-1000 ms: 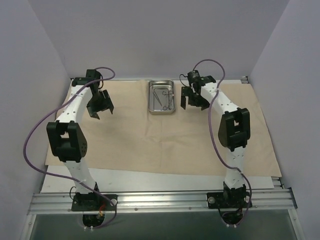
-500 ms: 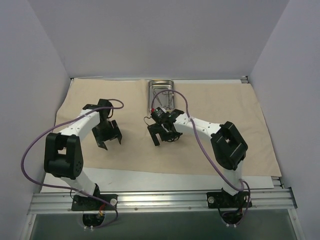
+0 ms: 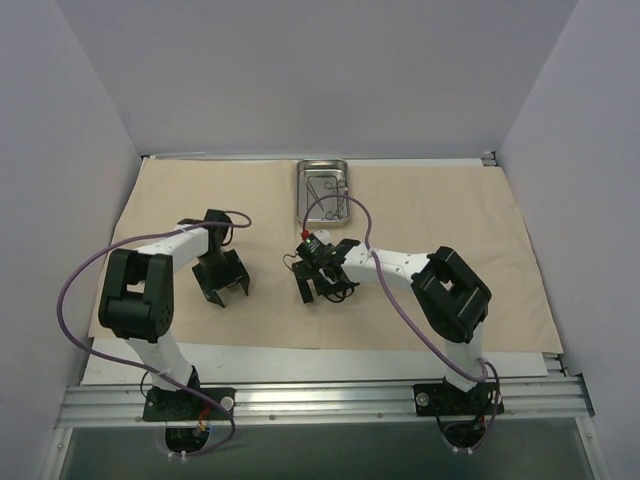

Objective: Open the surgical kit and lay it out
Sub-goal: Move the surgical kit at the center of the board, then smooth out the surgical kit at the center of the board.

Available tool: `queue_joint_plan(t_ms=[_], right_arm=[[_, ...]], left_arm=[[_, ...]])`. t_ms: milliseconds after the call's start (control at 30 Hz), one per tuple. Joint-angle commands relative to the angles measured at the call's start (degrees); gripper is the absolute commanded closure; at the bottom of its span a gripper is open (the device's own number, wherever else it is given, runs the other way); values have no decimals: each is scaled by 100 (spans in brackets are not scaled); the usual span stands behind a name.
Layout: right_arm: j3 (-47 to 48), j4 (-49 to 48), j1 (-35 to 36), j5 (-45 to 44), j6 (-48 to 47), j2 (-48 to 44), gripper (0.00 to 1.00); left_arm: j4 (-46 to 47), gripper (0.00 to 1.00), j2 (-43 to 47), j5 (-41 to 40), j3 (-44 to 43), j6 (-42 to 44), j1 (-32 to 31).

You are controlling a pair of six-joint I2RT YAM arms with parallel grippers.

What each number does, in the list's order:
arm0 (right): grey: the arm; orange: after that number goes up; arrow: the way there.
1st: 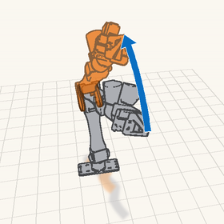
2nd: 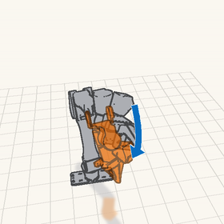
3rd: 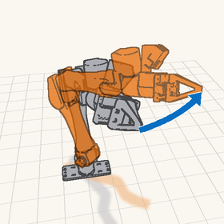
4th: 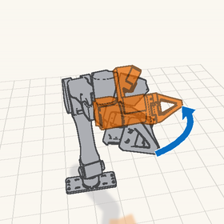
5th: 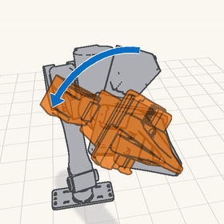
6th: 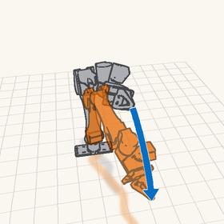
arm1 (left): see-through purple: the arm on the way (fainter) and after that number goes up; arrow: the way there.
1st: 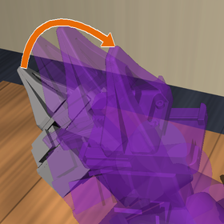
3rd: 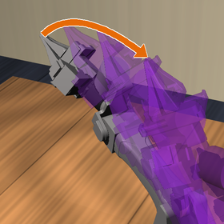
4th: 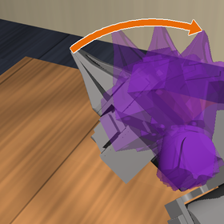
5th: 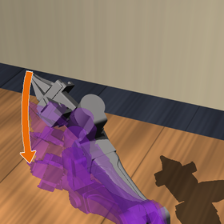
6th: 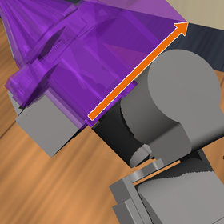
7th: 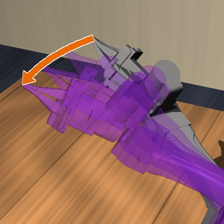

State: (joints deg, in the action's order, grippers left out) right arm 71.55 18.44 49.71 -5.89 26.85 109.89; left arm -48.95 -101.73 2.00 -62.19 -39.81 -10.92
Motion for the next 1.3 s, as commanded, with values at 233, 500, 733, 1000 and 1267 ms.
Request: queue_joint_plan(t_ms=[233, 500, 733, 1000, 1267], right_arm=[[-818, 291, 565, -228, 593, -266, 0], [-1082, 695, 636, -324, 743, -907, 0], [-722, 986, 487, -351, 672, -1144, 0], [-149, 1584, -672, -457, 357, -1733, 0], [-923, 1198, -2035, 149, 13, -1866, 0]], left_arm=[[-440, 26, 363, 327, 972, -844, 28], [-660, 26, 857, 99, 920, -589, 81], [-783, 24, 445, -103, 288, -185, 362], [-468, 21, 1041, -95, -372, 360, 371], [-502, 19, 41, -138, -1549, 729, 485]])
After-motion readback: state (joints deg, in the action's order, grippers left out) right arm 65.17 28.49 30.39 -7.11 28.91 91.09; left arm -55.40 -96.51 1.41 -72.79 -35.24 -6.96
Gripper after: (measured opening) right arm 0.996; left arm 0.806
